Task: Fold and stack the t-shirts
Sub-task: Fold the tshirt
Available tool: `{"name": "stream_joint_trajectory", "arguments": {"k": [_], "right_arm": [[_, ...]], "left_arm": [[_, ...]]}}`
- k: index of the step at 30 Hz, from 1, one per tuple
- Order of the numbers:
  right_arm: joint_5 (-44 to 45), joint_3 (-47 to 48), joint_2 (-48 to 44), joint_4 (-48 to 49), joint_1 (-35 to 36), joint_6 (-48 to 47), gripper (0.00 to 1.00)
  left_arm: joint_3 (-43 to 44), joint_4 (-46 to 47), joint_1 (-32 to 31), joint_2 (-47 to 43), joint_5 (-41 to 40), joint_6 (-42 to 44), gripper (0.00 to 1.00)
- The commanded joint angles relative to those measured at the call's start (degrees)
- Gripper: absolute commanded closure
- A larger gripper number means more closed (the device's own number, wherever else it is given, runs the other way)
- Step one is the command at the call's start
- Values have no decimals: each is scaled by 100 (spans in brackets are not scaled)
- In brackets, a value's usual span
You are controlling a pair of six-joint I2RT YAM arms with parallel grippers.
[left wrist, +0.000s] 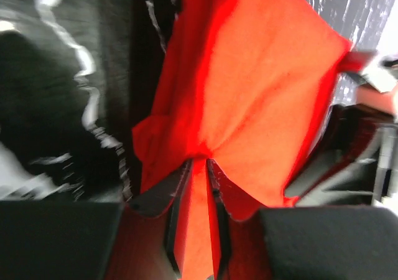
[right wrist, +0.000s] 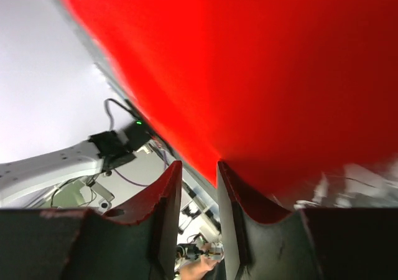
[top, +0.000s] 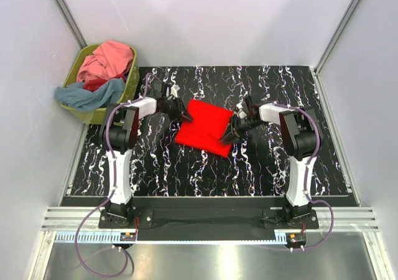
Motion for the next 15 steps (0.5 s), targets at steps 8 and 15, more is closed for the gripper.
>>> {"name": "stream_joint_trajectory", "arguments": {"k": [8, 15], "right_arm": [[115, -474, -1322, -147, 106, -169, 62], [-307, 28, -489, 309, 484, 208, 62]], "left_arm": [[-683, -420, -311, -2051, -496, 328, 71], [-1227, 192, -707, -1851, -119, -321, 76]]}}
